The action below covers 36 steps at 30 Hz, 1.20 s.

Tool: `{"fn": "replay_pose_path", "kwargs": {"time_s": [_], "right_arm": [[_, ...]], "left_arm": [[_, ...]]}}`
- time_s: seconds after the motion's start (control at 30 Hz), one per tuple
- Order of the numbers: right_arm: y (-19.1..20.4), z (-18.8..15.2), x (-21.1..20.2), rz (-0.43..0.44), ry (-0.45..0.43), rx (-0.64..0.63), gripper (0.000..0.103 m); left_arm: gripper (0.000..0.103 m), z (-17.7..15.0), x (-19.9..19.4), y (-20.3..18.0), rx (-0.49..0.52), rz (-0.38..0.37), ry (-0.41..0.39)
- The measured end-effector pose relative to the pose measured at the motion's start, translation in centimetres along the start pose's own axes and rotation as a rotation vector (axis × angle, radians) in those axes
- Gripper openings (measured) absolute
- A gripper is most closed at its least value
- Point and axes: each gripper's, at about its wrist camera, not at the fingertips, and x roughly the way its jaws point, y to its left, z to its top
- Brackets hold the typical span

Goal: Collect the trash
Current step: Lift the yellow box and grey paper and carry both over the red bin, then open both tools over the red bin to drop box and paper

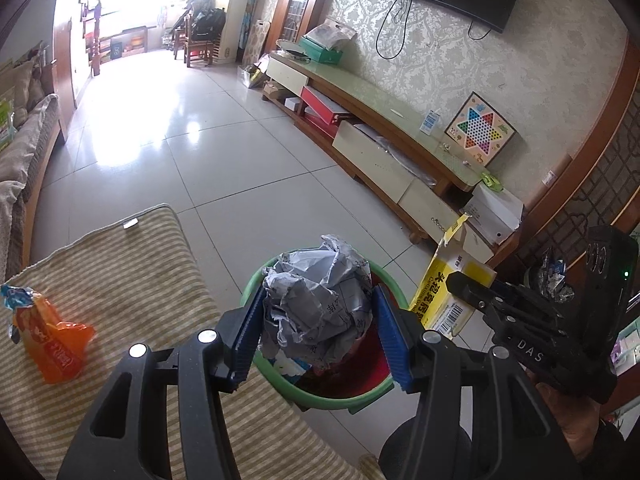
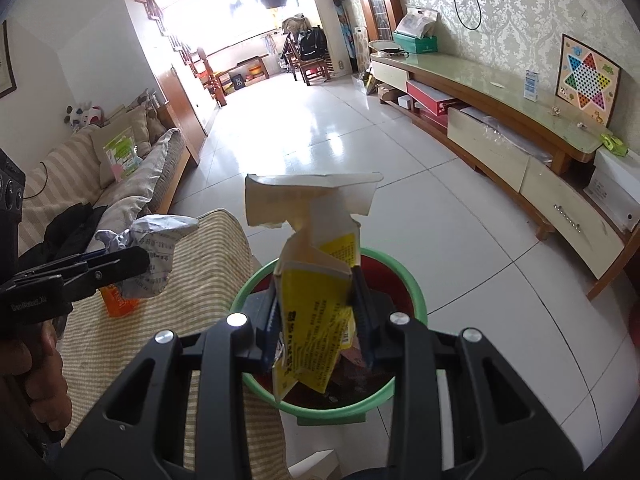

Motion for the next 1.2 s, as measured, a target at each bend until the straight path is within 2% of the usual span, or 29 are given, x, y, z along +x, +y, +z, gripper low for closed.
{"fn": "replay_pose_path", "kwargs": {"time_s": [0.1, 0.43, 0.73, 1.0, 1.03, 1.07, 1.2], "right_arm": [[-0.8, 0.0, 0.3, -0.002, 0.003, 0.012, 0.031], [-1.4, -0.5, 1.3, 0.015, 0.026, 0.025, 0.031], [-2.2, -0.4, 1.7, 0.016, 0.033, 0.030, 0.031], [-2.2, -0.5, 1.7, 0.013, 0.034, 0.029, 0.031], [-2.2, -0.5, 1.7, 0.014, 0.034, 0.028, 0.031], [-2.2, -0.5, 1.8, 0.014, 0.034, 0.026, 0.031], [-1.8, -0.6, 1.9, 0.015, 0.037, 0.017, 0.032]], "left_arm": [[0.051, 0.5, 1.2, -0.6, -0.009, -0.034, 0.013], [0.051, 2.1, 3.4, -2.1, 0.008, -0.046, 0.028], [0.051, 2.7, 4.2, -3.1, 0.011, -0.059, 0.030], [0.057, 3.0, 4.1, -3.4, 0.000, -0.062, 0.018], [0.060, 3.0, 3.9, -3.4, -0.003, -0.066, 0.009], [0.069, 3.0, 3.7, -3.3, -0.007, -0.068, 0.000], [0.084, 3.3, 2.4, -2.9, -0.034, -0.074, -0.051]]}}
